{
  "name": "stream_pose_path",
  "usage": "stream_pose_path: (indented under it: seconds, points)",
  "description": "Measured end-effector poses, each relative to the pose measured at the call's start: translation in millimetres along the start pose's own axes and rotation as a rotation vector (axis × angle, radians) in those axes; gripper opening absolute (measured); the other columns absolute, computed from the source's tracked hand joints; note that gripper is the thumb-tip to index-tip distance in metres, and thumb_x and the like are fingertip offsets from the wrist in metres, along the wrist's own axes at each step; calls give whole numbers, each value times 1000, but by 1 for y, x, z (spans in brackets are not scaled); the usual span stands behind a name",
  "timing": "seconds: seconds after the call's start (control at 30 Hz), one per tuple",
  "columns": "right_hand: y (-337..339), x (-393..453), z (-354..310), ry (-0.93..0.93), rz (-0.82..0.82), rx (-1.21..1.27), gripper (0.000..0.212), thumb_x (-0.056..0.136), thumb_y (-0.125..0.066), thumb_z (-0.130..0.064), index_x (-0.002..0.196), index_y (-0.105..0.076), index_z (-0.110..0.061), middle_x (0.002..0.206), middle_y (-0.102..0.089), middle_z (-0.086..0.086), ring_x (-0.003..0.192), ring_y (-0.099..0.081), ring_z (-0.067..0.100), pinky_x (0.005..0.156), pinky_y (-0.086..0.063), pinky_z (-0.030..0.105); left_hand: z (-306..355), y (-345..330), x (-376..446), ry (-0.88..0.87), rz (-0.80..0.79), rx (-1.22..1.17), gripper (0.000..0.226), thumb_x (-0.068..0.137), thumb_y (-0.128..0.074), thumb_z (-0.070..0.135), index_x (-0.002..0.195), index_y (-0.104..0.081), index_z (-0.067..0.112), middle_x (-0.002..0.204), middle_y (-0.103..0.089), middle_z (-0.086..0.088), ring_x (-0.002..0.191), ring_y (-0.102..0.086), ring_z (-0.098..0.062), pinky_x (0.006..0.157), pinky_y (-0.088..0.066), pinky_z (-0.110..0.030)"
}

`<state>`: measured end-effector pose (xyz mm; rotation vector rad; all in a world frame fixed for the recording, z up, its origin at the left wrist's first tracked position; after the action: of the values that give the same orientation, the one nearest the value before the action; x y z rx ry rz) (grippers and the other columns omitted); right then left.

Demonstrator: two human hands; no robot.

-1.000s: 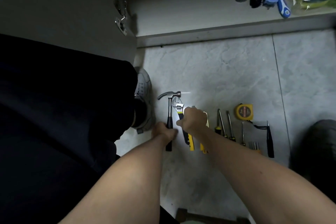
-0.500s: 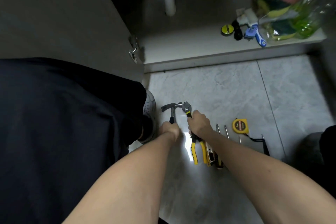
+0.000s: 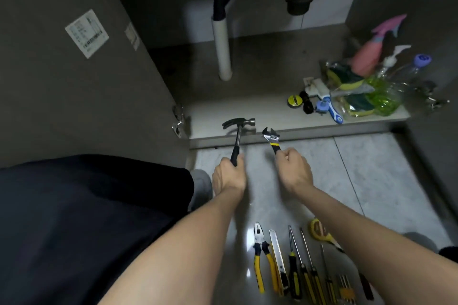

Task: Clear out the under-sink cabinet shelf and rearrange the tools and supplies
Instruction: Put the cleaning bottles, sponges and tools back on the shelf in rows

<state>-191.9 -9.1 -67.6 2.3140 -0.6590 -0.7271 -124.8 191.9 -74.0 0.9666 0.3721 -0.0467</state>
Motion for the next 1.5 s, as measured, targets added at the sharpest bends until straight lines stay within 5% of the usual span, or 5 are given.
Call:
stream_pose_path:
  seconds: [0.2,0.47,0.63,0.83,1.5]
  points:
    - [8,99,-81,98,-46,51,31,91,-54,-40,78,-60,-12,89,-71,17,89,-65,36,80,-53,42,78,23,134,-69,-6,-23,49,97,-51,48,113,-65,4,117,-66,-21,111,-60,-39,82,-46,-36]
    - [-47,176,-109,113,-135,8,22,78,-74,-25,73,-54,-16,83,-64,9,83,-63,32,55,-37,31,66,12,241,50,51,-72,53,101,-47,43,125,-59,-2,129,-60,-24,122,-55,-40,95,-44,-38]
    - [-83,187,-108,87,-148,101,16,75,-74,-20,88,-66,-14,88,-72,9,87,-68,31,71,-52,32,49,18,246,13,83,12,51,102,-44,43,124,-59,0,130,-60,-24,121,-55,-42,96,-44,-39]
    - [-88,180,-113,209,-73,-50,27,82,-69,-30,109,-72,-27,91,-67,3,87,-60,30,72,-46,29,37,34,243,-66,73,149,36,85,-67,42,110,-63,16,118,-65,-13,113,-60,-34,90,-47,-33]
    - [-88,158,-111,359,-90,-241,10,84,-66,-23,93,-68,-20,99,-60,6,85,-62,34,71,-53,37,40,43,224,-123,166,293,31,93,-63,34,108,-67,8,115,-65,-21,110,-60,-41,85,-50,-40]
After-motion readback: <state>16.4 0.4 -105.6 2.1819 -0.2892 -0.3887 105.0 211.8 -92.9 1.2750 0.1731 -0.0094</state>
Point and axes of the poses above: each hand's wrist, its own x-axis towards the middle knuckle, its own y-axis out of the back of the hand, z = x × y, the point moved 7 cm from there along x, towards the middle knuckle
